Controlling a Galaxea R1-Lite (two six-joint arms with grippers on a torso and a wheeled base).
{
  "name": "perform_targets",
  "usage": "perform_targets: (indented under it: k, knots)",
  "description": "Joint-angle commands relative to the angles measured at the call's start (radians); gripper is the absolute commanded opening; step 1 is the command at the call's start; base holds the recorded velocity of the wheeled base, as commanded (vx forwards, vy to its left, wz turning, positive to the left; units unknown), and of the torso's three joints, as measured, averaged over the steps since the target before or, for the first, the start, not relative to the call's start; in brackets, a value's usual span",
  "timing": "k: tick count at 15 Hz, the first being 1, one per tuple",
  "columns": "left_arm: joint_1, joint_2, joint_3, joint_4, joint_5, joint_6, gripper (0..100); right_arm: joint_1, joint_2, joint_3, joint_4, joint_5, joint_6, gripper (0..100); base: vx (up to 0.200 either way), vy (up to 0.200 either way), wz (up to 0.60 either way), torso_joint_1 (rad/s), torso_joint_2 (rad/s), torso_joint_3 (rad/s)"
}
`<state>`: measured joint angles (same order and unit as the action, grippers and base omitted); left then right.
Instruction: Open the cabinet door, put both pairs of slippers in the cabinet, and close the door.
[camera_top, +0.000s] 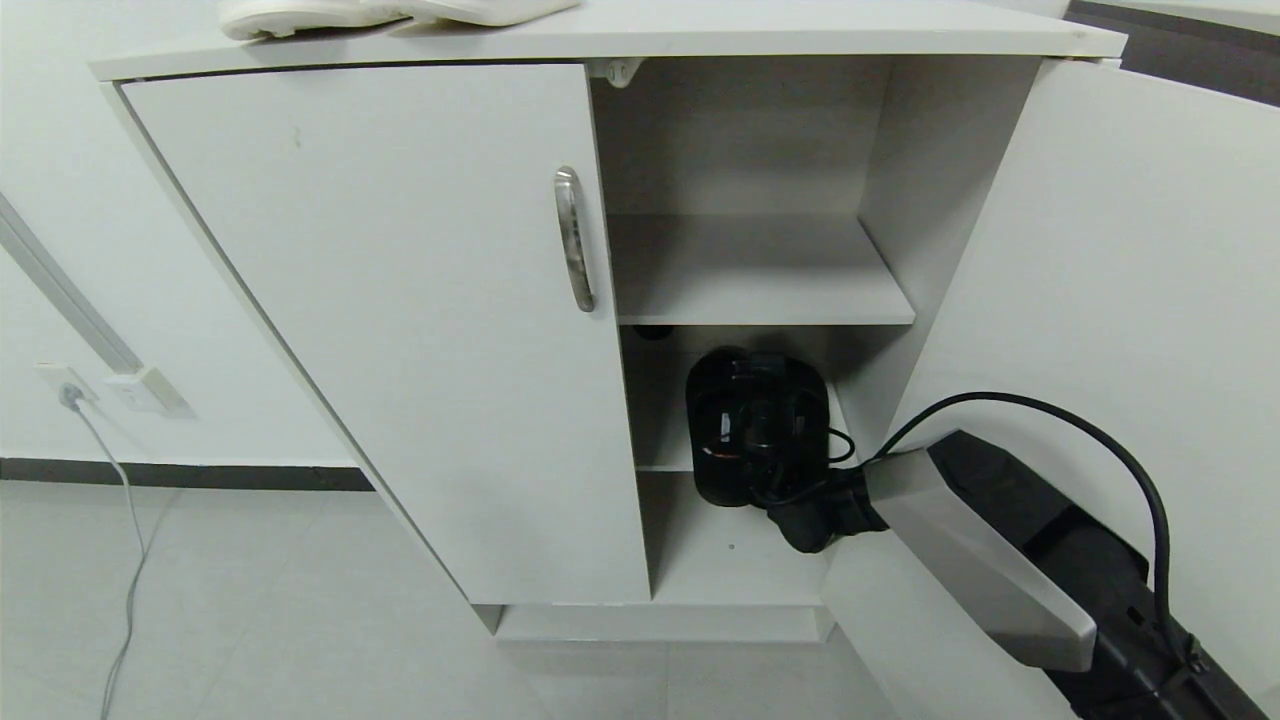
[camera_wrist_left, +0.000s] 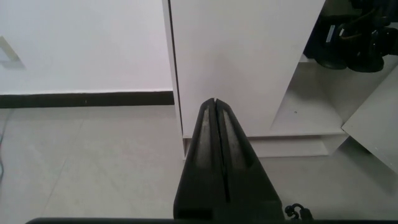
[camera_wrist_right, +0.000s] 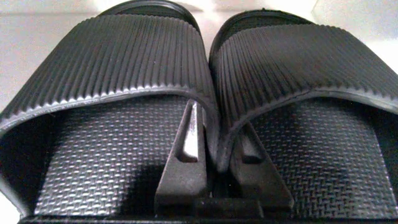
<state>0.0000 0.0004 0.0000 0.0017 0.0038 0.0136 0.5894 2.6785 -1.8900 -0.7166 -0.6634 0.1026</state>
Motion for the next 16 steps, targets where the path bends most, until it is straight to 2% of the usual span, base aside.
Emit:
perform_targets:
  k: [1,11,12,16]
  knots:
    - [0.0,0.0,0.0,0.0,0.001,0.0,0,-0.005,-0.003,-0.004,-0.001,-0.001,-0.001,0,0.0,0.0,0.0,0.0,0.0,0.0]
    - [0.0,0.0,0.0,0.0,0.002,0.002,0,-0.005,0.017,-0.009,0.0,0.001,-0.003,0,0.0,0.0,0.0,0.0,0.0,0.0]
    - [0.0,0.0,0.0,0.0,0.002,0.002,0,-0.005,0.017,-0.008,0.0,0.001,-0.003,100,0.0,0.0,0.0,0.0,0.0,0.0]
    - [0.0,0.0,0.0,0.0,0.002,0.0,0,0.001,-0.012,0.049,-0.007,-0.001,-0.001,100,0.0,0.0,0.0,0.0,0.0,0.0]
